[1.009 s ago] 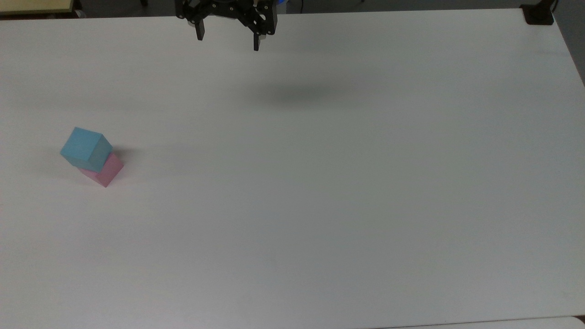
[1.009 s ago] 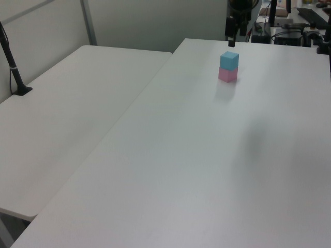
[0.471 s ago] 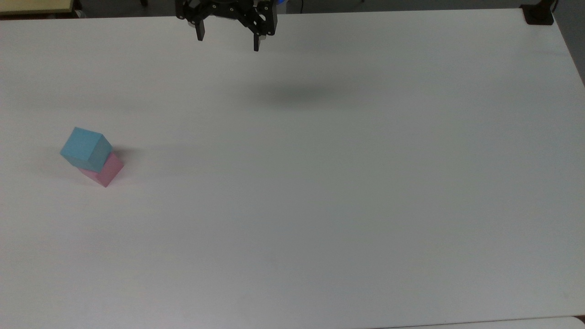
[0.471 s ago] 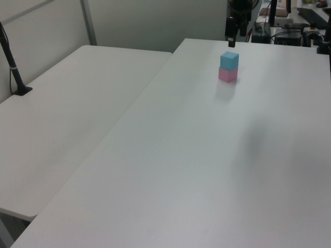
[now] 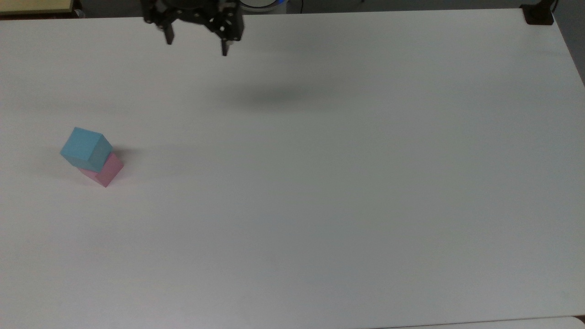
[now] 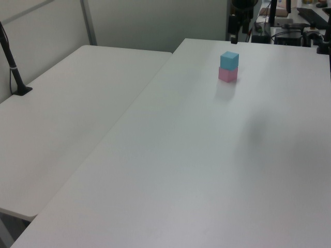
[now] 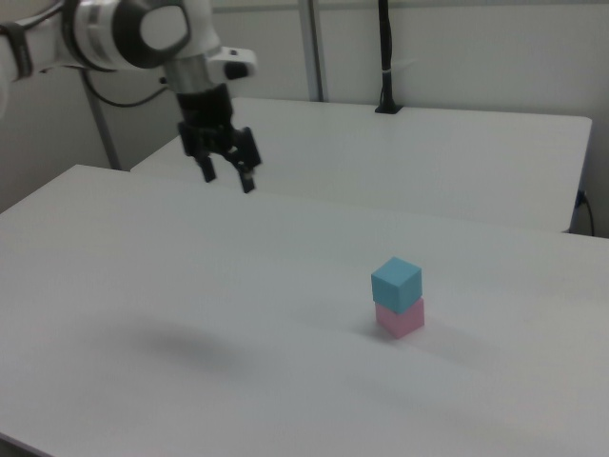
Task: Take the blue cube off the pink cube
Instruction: 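Move the gripper over the blue cube and lower around it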
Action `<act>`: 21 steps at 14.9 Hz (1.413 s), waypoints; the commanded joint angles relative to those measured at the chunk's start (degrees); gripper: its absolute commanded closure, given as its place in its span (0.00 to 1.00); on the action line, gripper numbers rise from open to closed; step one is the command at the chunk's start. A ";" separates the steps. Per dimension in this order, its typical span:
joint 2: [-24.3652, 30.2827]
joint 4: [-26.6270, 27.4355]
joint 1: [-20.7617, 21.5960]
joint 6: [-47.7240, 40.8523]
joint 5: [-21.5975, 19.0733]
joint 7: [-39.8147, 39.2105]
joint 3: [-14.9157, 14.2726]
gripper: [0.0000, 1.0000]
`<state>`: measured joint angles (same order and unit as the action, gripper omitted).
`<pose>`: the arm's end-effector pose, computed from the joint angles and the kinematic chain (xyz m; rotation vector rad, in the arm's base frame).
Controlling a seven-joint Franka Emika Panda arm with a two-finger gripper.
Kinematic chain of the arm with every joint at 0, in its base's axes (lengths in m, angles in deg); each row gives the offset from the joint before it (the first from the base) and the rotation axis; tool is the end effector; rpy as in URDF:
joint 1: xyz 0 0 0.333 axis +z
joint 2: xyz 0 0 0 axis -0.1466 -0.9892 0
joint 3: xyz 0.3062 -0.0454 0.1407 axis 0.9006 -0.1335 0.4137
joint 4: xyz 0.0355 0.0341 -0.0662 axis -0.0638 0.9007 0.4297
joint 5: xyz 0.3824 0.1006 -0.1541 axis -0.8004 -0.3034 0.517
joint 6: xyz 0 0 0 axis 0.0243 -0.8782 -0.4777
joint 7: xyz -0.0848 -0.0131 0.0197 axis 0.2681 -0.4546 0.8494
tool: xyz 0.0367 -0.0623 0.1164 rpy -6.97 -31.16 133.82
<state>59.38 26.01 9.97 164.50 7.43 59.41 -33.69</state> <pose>0.6293 -0.0492 0.5785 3.0575 -0.2553 0.0392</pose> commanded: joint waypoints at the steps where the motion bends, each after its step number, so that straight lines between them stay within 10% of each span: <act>1: -4.09 -1.54 -6.96 3.38 -1.09 -6.25 -0.45 0.00; 9: -17.80 -5.58 -18.49 17.79 -1.53 -17.08 -0.36 0.00; 21: -24.49 -5.41 -19.20 25.87 -1.97 -15.58 0.08 0.04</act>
<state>36.42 21.10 -8.92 187.31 6.59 43.76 -33.84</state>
